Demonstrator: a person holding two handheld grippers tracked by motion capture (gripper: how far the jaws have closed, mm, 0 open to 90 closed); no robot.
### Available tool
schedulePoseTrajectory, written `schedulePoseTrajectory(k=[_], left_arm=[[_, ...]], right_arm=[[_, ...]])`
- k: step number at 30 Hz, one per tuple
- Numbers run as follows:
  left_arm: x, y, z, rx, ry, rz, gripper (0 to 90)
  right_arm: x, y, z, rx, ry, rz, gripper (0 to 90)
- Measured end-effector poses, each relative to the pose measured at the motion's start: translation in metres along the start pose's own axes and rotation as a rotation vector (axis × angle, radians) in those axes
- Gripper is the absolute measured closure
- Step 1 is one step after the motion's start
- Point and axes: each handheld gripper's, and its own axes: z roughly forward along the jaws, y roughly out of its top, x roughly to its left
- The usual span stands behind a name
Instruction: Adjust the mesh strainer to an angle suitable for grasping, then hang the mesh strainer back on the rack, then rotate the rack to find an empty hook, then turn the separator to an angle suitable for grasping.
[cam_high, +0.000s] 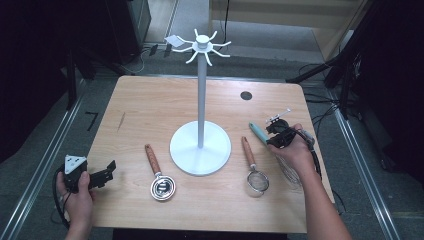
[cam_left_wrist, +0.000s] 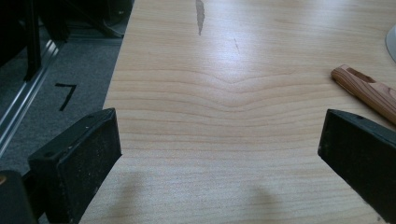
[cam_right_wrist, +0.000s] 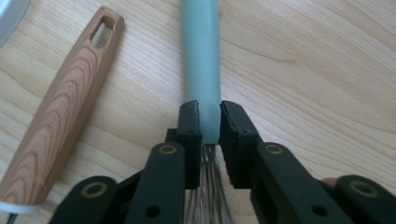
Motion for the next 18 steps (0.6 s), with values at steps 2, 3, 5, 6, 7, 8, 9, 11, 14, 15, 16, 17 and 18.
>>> schedulePoseTrajectory(k=[2,3,5,6,7,8,9,11,14,15,16,17,18], left_arm=[[0.0,0.0,0.0,0.001,-0.001,0.0,0.0],[0.0,0.0,0.0,0.001,-0.001,0.0,0.0],[0.0,0.0,0.0,0.001,0.0,-0.001,0.0],[0.0,0.0,0.0,0.001,-0.001,0.0,0.0],[0.0,0.0,0.0,0.001,-0.001,0.0,0.0],[0.0,0.0,0.0,0.001,-0.002,0.0,0.0],[0.0,0.0,0.0,0.001,-0.002,-0.001,0.0],[0.001,0.0,0.0,0.002,-0.002,-0.001,0.0],[0.0,0.0,0.0,0.002,-0.002,0.001,0.0],[0.0,0.0,0.0,0.002,-0.003,-0.001,0.0],[0.001,0.0,0.0,0.002,-0.002,-0.001,0.0],[0.0,0.0,0.0,0.0,-0.002,-0.001,0.0],[0.0,0.0,0.0,0.002,-0.002,0.001,0.0]], right_arm=[[-0.003,0.0,0.0,0.008,-0.027,-0.019,83.2],[-0.003,0.0,0.0,0.008,-0.027,-0.019,83.2],[-0.005,-0.001,0.0,-0.001,-0.057,-0.005,82.4],[-0.007,-0.001,-0.001,-0.004,-0.05,-0.001,81.9],[-0.007,-0.001,-0.001,-0.004,-0.05,-0.001,81.9],[-0.008,-0.001,-0.002,-0.006,-0.046,0.012,82.4],[-0.009,-0.002,-0.002,-0.011,-0.038,0.012,82.8],[-0.011,-0.003,-0.003,-0.003,-0.041,0.02,83.6],[-0.014,-0.007,0.001,0.03,-0.061,0.013,82.0],[-0.014,-0.007,0.001,0.03,-0.061,0.013,82.0],[-0.016,-0.007,-0.001,0.016,-0.046,0.023,79.2],[-0.016,-0.007,-0.001,0.016,-0.046,0.023,79.2],[-0.017,-0.007,-0.002,0.009,-0.04,0.027,77.7]])
